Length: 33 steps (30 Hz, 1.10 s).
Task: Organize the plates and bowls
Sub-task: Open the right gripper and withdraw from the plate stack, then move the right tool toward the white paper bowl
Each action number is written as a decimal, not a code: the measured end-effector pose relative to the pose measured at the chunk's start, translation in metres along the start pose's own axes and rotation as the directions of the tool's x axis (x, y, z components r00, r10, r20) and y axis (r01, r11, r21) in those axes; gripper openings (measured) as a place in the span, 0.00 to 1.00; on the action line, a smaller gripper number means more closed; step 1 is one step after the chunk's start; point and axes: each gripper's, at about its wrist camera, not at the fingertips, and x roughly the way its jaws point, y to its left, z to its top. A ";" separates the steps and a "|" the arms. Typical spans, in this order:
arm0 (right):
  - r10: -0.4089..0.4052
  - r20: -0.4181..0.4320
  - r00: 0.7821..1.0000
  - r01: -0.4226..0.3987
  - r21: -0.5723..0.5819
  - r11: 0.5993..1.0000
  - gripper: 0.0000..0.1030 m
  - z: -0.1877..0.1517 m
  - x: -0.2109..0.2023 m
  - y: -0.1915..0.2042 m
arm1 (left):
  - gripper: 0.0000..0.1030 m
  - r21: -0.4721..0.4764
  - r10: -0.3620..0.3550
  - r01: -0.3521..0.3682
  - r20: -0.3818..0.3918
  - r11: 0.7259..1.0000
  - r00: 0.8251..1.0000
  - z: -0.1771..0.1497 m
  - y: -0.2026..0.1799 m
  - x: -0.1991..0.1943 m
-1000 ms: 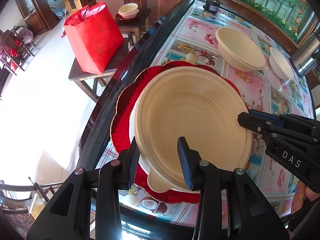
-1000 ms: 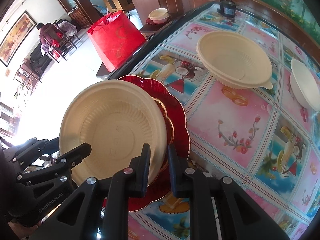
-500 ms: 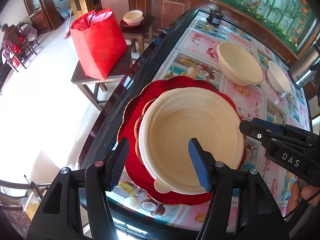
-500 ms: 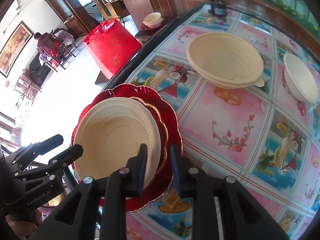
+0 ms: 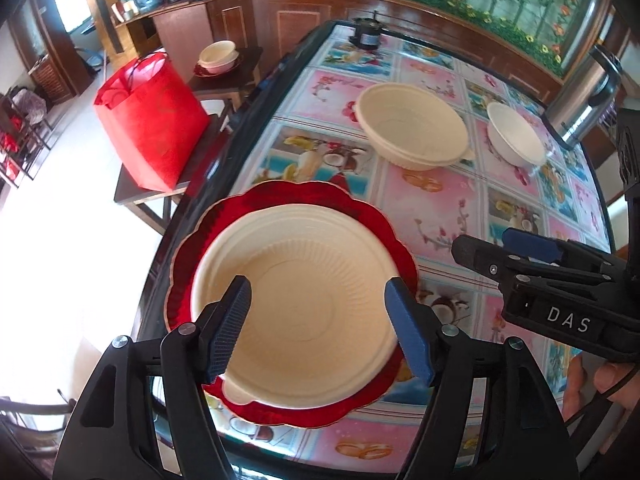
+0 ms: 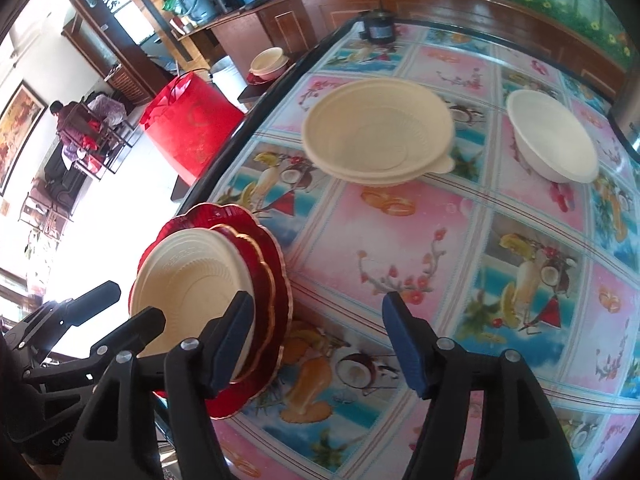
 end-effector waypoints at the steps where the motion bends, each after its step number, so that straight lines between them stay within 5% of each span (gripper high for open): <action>1: -0.005 0.002 1.000 0.005 0.009 1.000 0.72 -0.001 -0.002 -0.005 | 0.69 0.008 -0.003 0.003 -0.003 1.000 1.000 0.001 -0.004 0.001; 20: -0.154 0.037 0.987 0.143 0.208 0.968 0.81 -0.019 -0.054 -0.127 | 0.69 0.169 -0.102 0.100 0.006 0.981 0.995 0.033 -0.107 -0.003; 33: -0.221 0.066 0.973 0.193 0.294 0.936 0.81 -0.006 -0.078 -0.194 | 0.69 0.207 -0.212 0.227 -0.092 0.952 0.973 0.075 -0.192 0.037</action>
